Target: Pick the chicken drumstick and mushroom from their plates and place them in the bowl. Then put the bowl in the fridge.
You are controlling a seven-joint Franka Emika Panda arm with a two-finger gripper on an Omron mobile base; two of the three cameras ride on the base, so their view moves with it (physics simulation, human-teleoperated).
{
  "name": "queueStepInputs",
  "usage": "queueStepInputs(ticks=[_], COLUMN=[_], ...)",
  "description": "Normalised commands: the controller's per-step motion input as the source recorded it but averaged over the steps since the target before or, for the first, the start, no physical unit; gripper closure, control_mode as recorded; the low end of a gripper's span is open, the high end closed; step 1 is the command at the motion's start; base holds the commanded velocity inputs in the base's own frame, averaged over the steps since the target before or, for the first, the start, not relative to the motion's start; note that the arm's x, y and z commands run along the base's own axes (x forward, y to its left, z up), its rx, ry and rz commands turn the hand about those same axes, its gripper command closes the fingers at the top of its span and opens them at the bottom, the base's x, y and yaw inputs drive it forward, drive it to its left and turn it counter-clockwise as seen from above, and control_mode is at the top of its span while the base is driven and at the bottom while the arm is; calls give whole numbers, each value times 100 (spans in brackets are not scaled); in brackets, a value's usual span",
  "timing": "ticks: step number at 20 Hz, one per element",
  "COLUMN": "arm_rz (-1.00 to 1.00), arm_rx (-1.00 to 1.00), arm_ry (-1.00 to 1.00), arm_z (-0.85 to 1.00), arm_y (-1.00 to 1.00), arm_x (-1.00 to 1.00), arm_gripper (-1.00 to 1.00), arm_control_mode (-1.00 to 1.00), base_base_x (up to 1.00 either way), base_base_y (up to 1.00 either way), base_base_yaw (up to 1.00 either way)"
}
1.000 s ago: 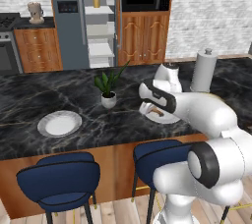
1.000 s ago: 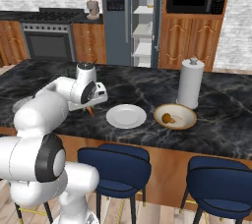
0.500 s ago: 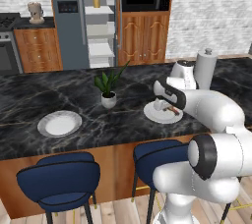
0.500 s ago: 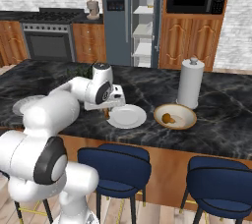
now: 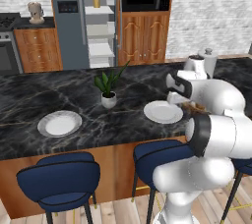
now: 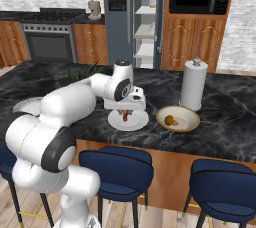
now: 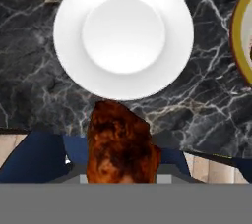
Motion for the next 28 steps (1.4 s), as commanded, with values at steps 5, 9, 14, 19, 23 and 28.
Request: queueStepInputs(ticks=[5, 9, 14, 19, 23, 28], arm_rz=[-21, -21, -14, -5, 0, 0], arm_rx=[-1, 0, 0, 0, 0, 0], arm_ry=[14, 13, 6, 4, 2, -2], arm_z=[9, 6, 0, -10, -24, -35], arm_y=[-69, -66, -69, -67, -52, -30], arm_x=[14, 18, 22, 19, 19, 22], arm_gripper=[100, 100, 100, 100, 100, 100], arm_control_mode=[-100, -100, -100, -100, -100, -100], base_base_x=[0, 0, 0, 0, 0, 0], base_base_y=[0, 0, 0, 0, 0, 0], base_base_yaw=[0, 0, 0, 0, 0, 0])
